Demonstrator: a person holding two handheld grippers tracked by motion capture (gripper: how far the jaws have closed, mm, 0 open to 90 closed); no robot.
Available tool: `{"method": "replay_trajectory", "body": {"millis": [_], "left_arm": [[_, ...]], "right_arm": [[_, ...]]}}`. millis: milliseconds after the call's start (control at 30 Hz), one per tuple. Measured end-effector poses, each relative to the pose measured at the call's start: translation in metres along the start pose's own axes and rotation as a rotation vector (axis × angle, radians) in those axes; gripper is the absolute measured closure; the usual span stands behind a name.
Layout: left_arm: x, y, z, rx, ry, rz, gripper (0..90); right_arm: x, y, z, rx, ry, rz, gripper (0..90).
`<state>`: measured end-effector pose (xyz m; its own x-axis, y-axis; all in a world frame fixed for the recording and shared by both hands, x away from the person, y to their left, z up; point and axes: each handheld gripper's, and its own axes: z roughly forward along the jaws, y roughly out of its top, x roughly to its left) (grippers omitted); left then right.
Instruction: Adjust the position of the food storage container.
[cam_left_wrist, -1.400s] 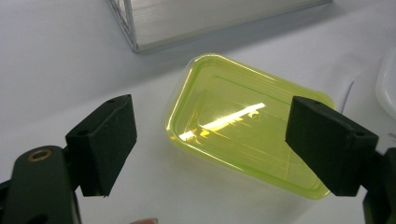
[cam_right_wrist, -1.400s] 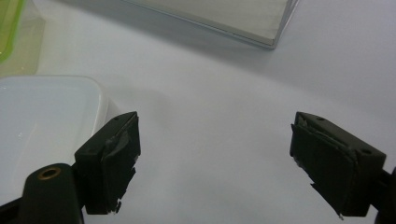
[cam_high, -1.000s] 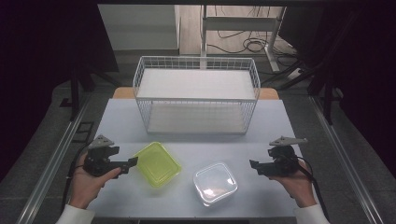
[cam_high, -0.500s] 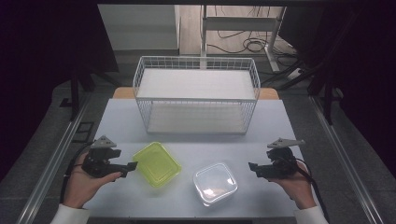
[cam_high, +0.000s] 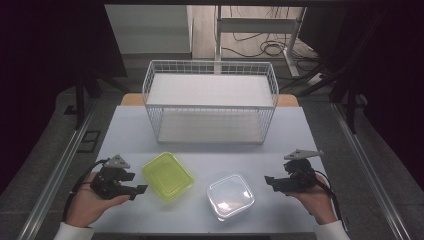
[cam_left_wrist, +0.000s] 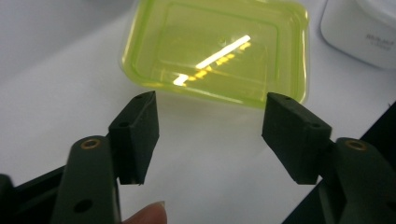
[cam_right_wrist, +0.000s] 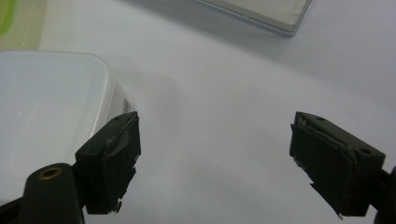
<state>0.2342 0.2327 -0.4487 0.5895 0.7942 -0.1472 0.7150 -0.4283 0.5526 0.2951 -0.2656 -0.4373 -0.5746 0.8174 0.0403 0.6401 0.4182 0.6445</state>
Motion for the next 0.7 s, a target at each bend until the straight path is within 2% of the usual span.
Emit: {"method": "replay_trajectory", "body": {"millis": [67,133,233,300,500,700], "left_arm": [[-0.001,-0.002,0.006,0.04,-0.02,0.01,41.0],[-0.002,-0.003,0.008,0.05,-0.024,0.014,42.2],[-0.006,-0.004,0.015,0.072,-0.037,0.024,49.0],[-0.009,-0.003,0.021,0.104,-0.044,0.04,50.9],[-0.017,-0.001,0.035,0.163,-0.084,0.053,68.4],[-0.022,0.001,0.043,0.198,-0.094,0.072,80.9]], "right_arm": [[0.001,0.001,0.0,0.001,0.001,-0.005,16.4],[0.001,0.001,0.0,0.001,0.002,-0.007,16.4],[0.002,0.001,0.0,0.005,0.001,-0.007,16.4],[0.002,0.001,0.0,0.005,0.002,-0.007,16.4],[0.002,0.0,0.002,0.011,-0.003,-0.013,16.4],[0.003,0.0,0.003,0.017,-0.007,-0.013,16.4]]}}
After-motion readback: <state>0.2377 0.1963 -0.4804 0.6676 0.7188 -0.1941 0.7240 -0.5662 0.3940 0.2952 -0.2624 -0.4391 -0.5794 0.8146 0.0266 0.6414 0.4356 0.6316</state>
